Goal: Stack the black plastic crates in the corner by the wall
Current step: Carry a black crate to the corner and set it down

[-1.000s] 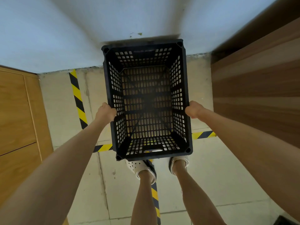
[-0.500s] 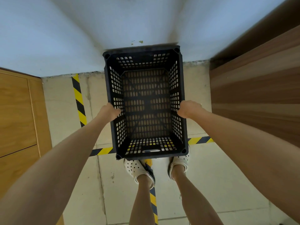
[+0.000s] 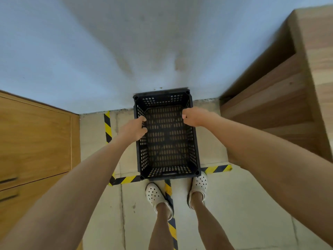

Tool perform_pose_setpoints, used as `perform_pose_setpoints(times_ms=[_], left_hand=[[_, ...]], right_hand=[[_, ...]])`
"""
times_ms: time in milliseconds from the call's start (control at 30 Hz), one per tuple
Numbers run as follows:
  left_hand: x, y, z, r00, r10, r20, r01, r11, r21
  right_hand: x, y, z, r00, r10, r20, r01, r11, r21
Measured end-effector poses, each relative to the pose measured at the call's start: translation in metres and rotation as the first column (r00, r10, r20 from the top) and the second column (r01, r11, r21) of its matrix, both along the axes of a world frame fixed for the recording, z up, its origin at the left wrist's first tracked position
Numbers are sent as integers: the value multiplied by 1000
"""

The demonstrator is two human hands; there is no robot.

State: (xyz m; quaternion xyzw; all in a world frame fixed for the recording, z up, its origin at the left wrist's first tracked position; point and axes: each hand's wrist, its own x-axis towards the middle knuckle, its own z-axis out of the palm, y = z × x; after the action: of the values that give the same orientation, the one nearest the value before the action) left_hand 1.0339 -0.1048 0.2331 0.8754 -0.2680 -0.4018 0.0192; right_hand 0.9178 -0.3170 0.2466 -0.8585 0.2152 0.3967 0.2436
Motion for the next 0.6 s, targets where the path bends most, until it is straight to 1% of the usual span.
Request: perform_pose_setpoints(times_ms=[67, 133, 233, 300, 400, 467, 533, 600], left_hand=[[-6, 3, 46, 995, -71, 71, 73, 997, -17], [-12, 7, 86, 971, -170, 166, 176, 984, -17], [-18, 13, 137, 944, -272, 185, 280, 960, -15], [-22, 16, 168, 912, -342, 226, 349, 937, 12], [-22, 19, 214, 827, -460, 323, 477, 878, 30], [-22, 20, 244, 796, -488, 358, 520, 854, 9], [-30, 29, 277, 735, -544, 404, 594, 804, 1], [-35, 24, 291, 725, -565, 394, 612, 791, 6]], right_hand=[[-5, 6, 44, 998, 14, 53, -13, 1000, -15], [-13, 13, 86, 995, 27, 95, -23, 999, -48], [-28, 27, 141, 993, 19, 117, -8, 996, -94], [-39, 37, 171, 991, 5, 137, 12, 992, -122], [-58, 57, 207, 986, -46, 162, 77, 979, -190], [-70, 68, 228, 975, -108, 195, 151, 964, -221], [-91, 92, 251, 956, -175, 236, 232, 942, -241], [-98, 97, 261, 951, -204, 232, 256, 940, -226]])
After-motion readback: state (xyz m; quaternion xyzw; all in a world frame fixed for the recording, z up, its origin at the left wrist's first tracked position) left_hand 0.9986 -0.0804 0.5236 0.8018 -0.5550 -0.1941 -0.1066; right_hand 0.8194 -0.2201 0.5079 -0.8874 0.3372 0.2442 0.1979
